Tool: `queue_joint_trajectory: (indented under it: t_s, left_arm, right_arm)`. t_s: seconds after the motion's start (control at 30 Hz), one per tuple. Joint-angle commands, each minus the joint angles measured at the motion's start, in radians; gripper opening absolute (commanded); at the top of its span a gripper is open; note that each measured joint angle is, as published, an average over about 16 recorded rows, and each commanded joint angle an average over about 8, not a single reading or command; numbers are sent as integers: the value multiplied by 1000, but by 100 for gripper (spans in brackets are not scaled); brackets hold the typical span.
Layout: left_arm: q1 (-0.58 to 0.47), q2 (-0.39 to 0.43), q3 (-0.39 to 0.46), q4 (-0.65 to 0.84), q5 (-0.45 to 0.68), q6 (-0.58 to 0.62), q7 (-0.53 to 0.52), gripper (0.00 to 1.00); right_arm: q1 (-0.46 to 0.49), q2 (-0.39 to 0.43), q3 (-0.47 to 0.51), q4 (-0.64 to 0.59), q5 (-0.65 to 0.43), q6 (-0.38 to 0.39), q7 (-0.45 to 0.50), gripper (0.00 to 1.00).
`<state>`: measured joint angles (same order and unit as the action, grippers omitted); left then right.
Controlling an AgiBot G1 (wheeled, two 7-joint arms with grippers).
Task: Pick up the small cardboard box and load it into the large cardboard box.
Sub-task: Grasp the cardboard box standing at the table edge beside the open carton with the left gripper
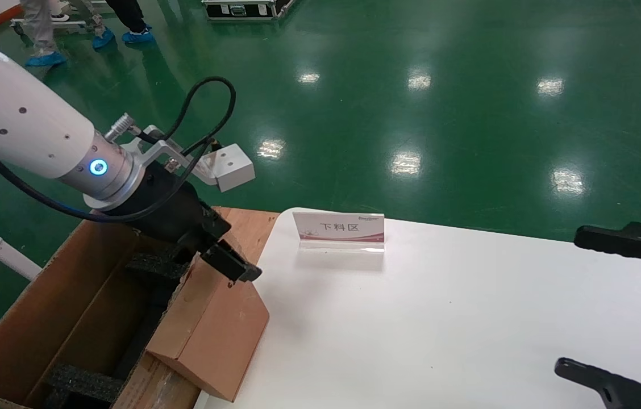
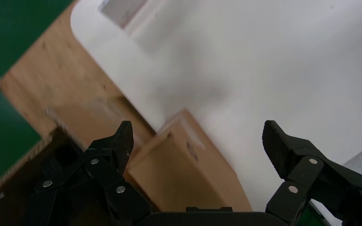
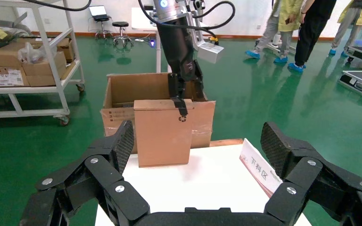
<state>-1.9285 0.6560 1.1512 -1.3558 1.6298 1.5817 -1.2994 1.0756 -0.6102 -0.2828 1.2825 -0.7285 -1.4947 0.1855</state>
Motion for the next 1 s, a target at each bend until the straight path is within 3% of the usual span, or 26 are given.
queue_joint_trajectory:
  t_s: [0.03,0.4,1.0]
  left_arm:
    - [-30,4,47,0,5,0,-28,100]
    - [-172,13,281,-1,-33,-9,-145,100]
    - [-229,5,450,-2,-131,-33,-195,100]
  right_arm:
    - [0,0,0,0,0,0,0,100]
    - [0,0,-1,0,1,0,0,100]
    - [0,1,-2,0,2,1,-1,100]
